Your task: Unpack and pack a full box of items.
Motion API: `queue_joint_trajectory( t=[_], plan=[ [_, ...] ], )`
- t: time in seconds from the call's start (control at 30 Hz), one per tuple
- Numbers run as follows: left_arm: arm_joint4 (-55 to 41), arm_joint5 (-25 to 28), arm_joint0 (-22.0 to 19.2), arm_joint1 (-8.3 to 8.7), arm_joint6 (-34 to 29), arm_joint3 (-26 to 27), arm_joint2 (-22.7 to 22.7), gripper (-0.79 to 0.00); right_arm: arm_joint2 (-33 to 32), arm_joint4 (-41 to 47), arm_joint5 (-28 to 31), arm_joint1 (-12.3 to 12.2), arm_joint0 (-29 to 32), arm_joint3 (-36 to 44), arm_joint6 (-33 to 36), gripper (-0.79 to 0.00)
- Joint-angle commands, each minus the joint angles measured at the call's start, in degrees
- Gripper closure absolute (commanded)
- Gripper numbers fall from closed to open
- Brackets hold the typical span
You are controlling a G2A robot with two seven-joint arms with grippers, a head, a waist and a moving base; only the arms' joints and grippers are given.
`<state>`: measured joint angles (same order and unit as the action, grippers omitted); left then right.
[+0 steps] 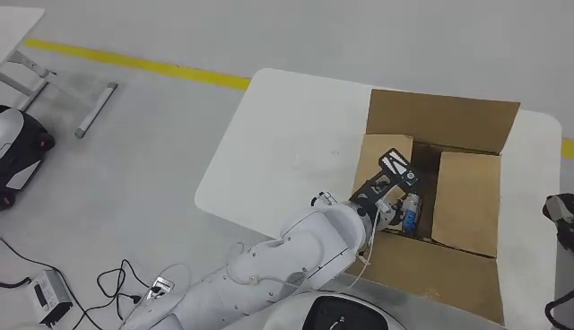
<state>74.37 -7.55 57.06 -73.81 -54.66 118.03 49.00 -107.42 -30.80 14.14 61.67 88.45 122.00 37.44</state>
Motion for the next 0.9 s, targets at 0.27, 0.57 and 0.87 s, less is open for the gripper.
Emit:
queue_joint_trajectory(
  t=[0.27,0.57,0.87],
  plan=[
    [0.2,0.2,0.2,0.07,-0.1,0.6,0.3,-0.785,-0.1,1.5,1.0,-0.1,0.8,0.6,-2.5,0.000],
    [0.2,0.2,0.2,0.07,-0.1,0.6,0.3,-0.785,-0.2,2.2,3.1,0.2,2.7,0.6,-10.6,0.000],
    [3.8,6.7,4.5,0.89,8.6,3.3,2.6,-0.785,0.9,1.5,3.5,0.1,2.7,0.6,-9.4,0.000]
  ],
)
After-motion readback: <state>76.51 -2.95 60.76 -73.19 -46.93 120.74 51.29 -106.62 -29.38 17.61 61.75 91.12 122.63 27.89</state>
